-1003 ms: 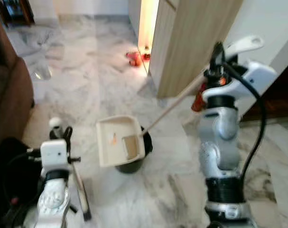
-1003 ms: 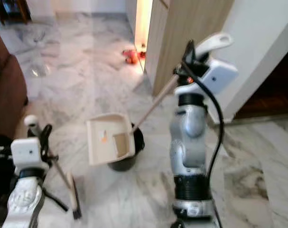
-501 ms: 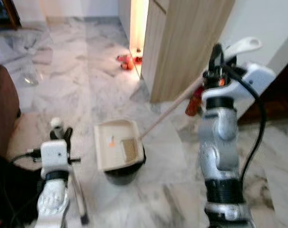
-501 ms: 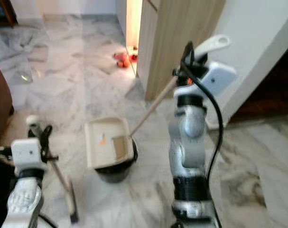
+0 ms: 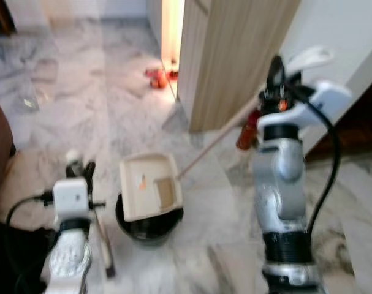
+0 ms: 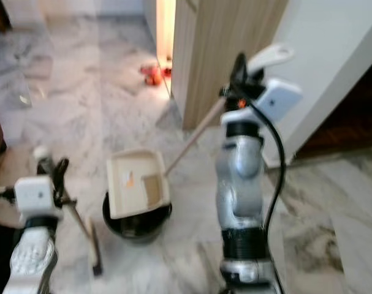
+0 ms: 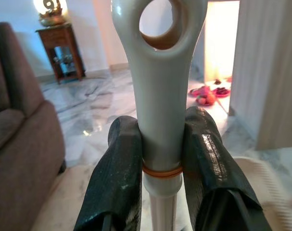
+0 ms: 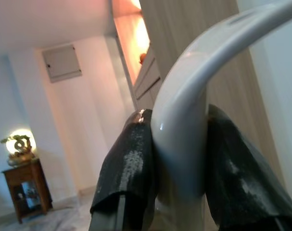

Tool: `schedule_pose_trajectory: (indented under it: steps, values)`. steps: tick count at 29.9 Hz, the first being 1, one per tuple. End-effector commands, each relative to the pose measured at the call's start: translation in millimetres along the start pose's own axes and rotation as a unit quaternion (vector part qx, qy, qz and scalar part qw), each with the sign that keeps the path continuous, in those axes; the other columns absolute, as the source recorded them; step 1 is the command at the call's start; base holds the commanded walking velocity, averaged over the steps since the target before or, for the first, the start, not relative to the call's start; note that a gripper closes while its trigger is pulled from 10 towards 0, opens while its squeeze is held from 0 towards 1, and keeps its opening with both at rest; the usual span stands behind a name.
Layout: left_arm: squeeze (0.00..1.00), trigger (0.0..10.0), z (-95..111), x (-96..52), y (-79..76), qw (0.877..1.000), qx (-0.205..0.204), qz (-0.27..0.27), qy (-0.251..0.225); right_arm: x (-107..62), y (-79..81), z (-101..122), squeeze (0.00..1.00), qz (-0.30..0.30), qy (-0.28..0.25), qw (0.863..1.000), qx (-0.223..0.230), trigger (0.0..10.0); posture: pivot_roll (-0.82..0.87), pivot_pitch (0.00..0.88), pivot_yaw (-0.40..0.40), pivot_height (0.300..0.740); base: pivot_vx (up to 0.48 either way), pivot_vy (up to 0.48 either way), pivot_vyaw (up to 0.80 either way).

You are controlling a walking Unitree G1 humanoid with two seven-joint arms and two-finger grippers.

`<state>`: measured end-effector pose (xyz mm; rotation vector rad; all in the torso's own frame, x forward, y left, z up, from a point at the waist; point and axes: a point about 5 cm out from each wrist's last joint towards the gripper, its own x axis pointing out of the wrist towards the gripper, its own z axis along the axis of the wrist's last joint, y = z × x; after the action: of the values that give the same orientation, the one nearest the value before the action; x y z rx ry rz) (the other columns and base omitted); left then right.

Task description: Sweep floor

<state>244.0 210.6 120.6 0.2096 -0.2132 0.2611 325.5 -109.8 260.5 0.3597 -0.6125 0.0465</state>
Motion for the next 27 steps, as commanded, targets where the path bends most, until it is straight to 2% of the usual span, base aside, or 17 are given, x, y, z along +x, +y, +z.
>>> schedule_pose_trajectory:
  steps: [1, 8, 17, 18, 20, 21, 25, 26, 27]
  values:
    - [0.00, 10.0, 6.8, 1.5, -1.6, 1.000, 0.006, -0.006, -0.018, 2.1, 3.8, 14.5, 0.00, -0.002, -0.035, 0.999, 0.030, 10.0, 0.08, 0.100, -0.063, 0.740, 0.000, 0.000, 0.00]
    - [0.00, 10.0, 7.2, 0.5, -1.9, 1.000, 0.005, -0.007, -0.018, -0.8, 19.5, 15.7, 0.00, 0.024, -0.043, 0.998, 0.027, 10.0, 0.08, 0.100, -0.064, 0.740, 0.000, 0.000, 0.00]
    - [0.00, 10.0, 7.7, 0.5, -3.2, 1.000, 0.003, -0.011, -0.021, -7.1, 46.4, 19.5, 0.00, 0.095, -0.068, 0.993, -0.010, 10.0, 0.08, 0.097, -0.062, 0.740, 0.000, 0.000, 0.00]
    - [0.00, 10.0, 7.6, 0.4, -3.4, 1.000, 0.003, -0.011, -0.021, -10.1, 55.2, 20.1, 0.00, 0.120, -0.074, 0.990, -0.024, 10.0, 0.08, 0.096, -0.063, 0.740, 0.000, 0.000, 0.00]
    - [0.00, 10.0, 7.6, 0.4, -3.3, 1.000, 0.003, -0.011, -0.021, -12.5, 60.9, 20.3, 0.00, 0.135, -0.079, 0.987, -0.031, 10.0, 0.08, 0.097, -0.063, 0.740, 0.000, 0.000, 0.00]
    - [0.00, 10.0, 7.8, 0.1, -3.4, 1.000, 0.002, -0.010, -0.022, -17.9, 70.5, 20.4, 0.00, 0.160, -0.086, 0.983, -0.040, 10.0, 0.08, 0.098, -0.064, 0.740, 0.000, 0.000, 0.00]
    - [0.00, 10.0, 8.0, -0.4, -4.3, 1.000, 0.001, -0.012, -0.023, -28.1, 87.1, 21.5, 0.00, 0.194, -0.099, 0.975, -0.045, 10.0, 0.08, 0.101, -0.064, 0.740, 0.000, 0.000, 0.00]
    - [0.00, 10.0, 8.0, -0.4, -4.3, 1.000, 0.001, -0.012, -0.023, -28.1, 87.1, 21.5, 0.00, 0.194, -0.099, 0.975, -0.045, 10.0, 0.08, 0.101, -0.064, 0.740, 0.000, 0.000, 0.00]
    - [0.00, 10.0, 8.0, -0.6, -4.4, 1.000, 0.001, -0.011, -0.022, -33.0, 95.8, 23.6, 0.00, 0.210, -0.106, 0.971, -0.039, 10.0, 0.08, 0.101, -0.064, 0.740, 0.000, 0.000, 0.00]
